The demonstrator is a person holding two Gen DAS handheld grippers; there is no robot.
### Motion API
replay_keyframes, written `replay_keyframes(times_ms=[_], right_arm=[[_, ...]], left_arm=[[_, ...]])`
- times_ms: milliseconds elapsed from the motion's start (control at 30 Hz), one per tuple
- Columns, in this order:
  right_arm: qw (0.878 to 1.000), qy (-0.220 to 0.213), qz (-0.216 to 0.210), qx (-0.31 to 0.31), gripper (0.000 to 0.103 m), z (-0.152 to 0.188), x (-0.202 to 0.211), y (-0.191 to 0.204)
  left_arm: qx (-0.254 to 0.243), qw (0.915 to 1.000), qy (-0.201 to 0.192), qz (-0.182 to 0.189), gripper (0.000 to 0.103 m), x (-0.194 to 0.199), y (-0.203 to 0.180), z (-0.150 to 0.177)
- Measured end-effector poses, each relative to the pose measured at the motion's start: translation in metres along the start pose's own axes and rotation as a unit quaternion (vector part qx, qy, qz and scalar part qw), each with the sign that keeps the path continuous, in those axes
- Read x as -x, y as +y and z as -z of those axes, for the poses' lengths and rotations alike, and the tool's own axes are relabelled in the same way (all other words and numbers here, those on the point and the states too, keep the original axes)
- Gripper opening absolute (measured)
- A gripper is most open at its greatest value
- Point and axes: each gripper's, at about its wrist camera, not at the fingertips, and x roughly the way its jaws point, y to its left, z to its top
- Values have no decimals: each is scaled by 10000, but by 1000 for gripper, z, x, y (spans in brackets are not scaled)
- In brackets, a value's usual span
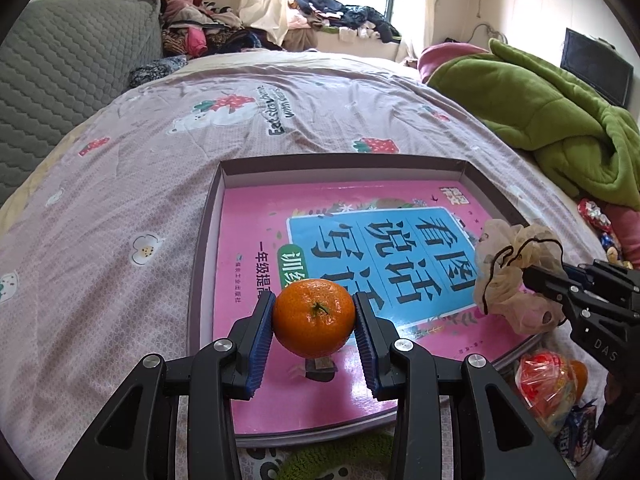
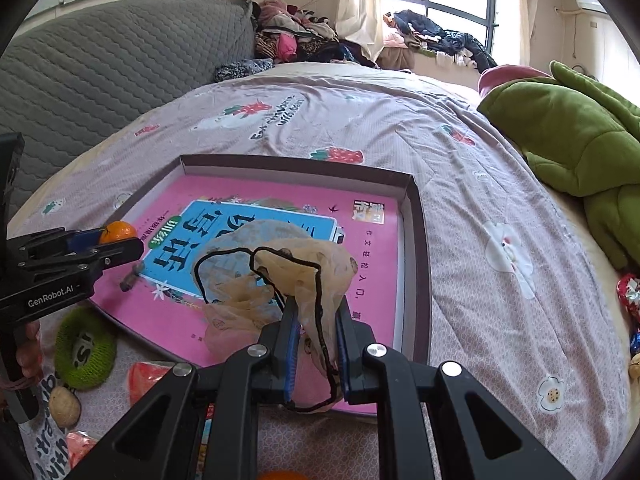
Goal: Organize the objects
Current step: 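Carry the orange in the left gripper over the tray while the right gripper carries the bag, then set the orange on the book with the left gripper while the right gripper releases the bag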
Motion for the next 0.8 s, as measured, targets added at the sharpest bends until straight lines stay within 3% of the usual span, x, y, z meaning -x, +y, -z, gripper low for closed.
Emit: replay_keyframes(times_ms=[233,567,800], right_arm=[[9999,74,105,-23,17,1,-4,-1],[9993,98,113,-343,38,-4,2,-13],[9987,20,78,-510,42,-7,9,-18]], left_arm=[[-20,9999,134,-23,40,-6,0,2],[-13,9999,111,-4,42,0,-2,0],[-33,9999,-125,69,49,15,-4,-6]])
